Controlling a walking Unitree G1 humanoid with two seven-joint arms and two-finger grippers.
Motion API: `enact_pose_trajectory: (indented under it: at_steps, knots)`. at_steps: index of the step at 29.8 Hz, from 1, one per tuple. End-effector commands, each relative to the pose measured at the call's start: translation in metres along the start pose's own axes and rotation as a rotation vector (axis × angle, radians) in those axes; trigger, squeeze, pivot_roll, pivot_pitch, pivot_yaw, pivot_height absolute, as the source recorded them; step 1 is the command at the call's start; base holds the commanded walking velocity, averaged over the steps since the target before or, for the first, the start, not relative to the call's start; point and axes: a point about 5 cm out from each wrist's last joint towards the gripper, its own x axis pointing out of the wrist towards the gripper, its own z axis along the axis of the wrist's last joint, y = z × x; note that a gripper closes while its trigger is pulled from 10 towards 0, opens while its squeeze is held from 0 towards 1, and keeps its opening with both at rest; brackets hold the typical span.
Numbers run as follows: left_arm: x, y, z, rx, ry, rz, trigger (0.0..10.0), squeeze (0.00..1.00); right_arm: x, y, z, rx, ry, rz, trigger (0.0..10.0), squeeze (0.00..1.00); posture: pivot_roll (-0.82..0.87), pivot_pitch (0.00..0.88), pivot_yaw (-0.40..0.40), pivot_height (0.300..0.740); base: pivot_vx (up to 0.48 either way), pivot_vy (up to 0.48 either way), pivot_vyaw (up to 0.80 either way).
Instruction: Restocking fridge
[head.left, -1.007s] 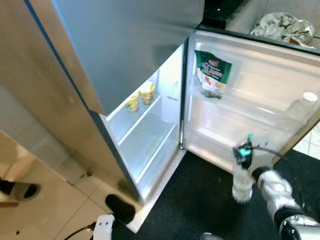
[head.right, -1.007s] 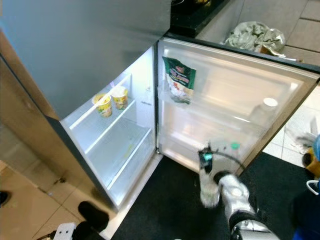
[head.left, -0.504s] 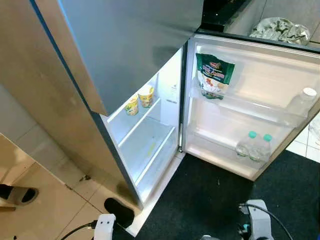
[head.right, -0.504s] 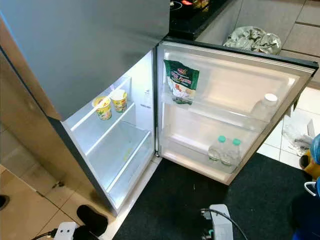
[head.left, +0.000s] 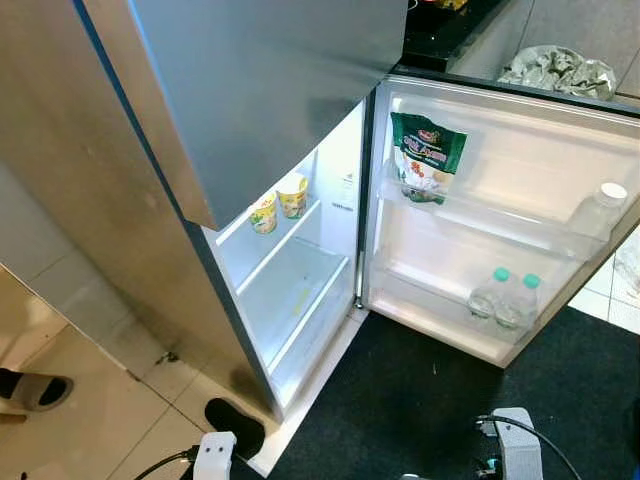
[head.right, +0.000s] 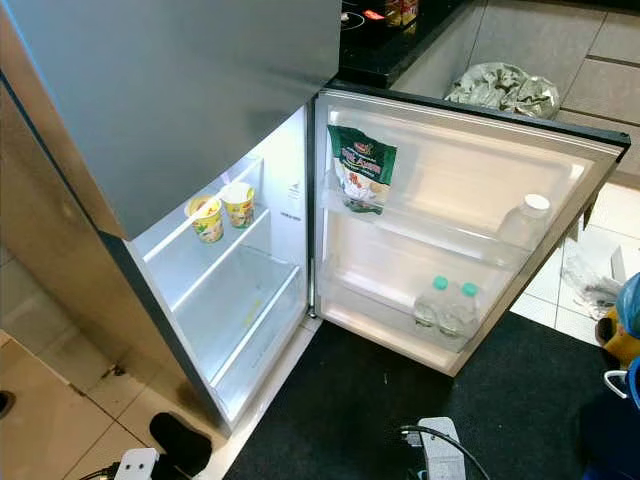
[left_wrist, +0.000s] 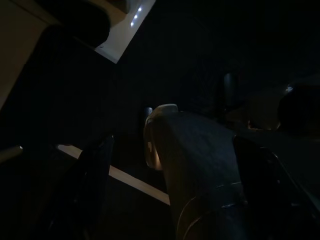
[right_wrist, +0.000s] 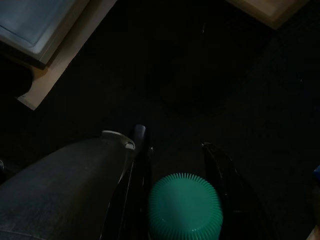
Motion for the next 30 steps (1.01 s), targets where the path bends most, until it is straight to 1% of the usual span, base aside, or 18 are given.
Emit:
enact_pose_trajectory:
  at_steps: [1, 7, 11, 15, 24, 25, 27, 29, 30]
  knots:
    - [0.0, -0.002, -0.004, -0.04, 0.012, -0.01, 10.0, 0.0, 0.0, 0.001, 0.001, -0.01, 0.004, 0.0, 10.0, 0.0, -0.01, 0.054, 0.013, 0.74, 0.0, 0.0, 0.0]
    - [0.0, -0.005, -0.005, -0.059, 0.013, -0.03, 10.0, 0.0, 0.0, 0.0, 0.001, -0.02, 0.006, -0.002, 10.0, 0.0, -0.02, 0.05, 0.019, 0.74, 0.0, 0.0, 0.0]
    - [0.001, -0.006, -0.005, -0.055, 0.019, -0.037, 10.0, 0.0, 0.0, -0.001, 0.002, -0.022, 0.005, -0.004, 10.0, 0.0, -0.02, 0.04, 0.014, 0.74, 0.0, 0.0, 0.0]
    - [0.003, -0.008, -0.001, -0.065, 0.01, -0.036, 10.0, 0.0, 0.001, -0.002, 0.007, -0.032, -0.005, -0.003, 10.0, 0.0, -0.03, 0.037, 0.008, 0.74, 0.0, 0.0, 0.0]
    - [0.004, -0.011, -0.001, -0.077, 0.009, -0.054, 10.0, 0.0, 0.002, -0.004, 0.017, -0.04, -0.033, 0.006, 10.0, 0.0, -0.04, 0.041, 0.008, 0.74, 0.0, -0.291, 0.0]
    - [0.004, -0.012, -0.002, -0.079, 0.012, -0.06, 10.0, 0.0, 0.002, -0.004, 0.019, -0.02, -0.05, 0.02, 10.0, 0.0, -0.04, 0.041, 0.008, 0.74, 0.0, -0.334, 0.0]
    - [0.004, -0.013, -0.003, -0.081, 0.015, -0.064, 10.0, 0.0, 0.002, -0.004, 0.02, -0.012, -0.057, 0.04, 10.0, 0.0, -0.04, 0.041, 0.008, 0.74, 0.0, -0.366, 0.26]
    - [0.003, -0.013, -0.004, -0.081, 0.02, -0.067, 10.0, 0.0, 0.002, -0.003, 0.021, -0.06, -0.058, 0.056, 10.0, 0.0, -0.04, 0.042, 0.011, 0.74, 0.0, -0.431, 0.78]
    - [0.003, -0.013, -0.004, -0.081, 0.02, -0.067, 10.0, 0.0, 0.002, -0.003, 0.021, -0.06, -0.058, 0.056, 10.0, 0.0, -0.04, 0.042, 0.011, 0.74, 0.0, -0.431, 0.78]
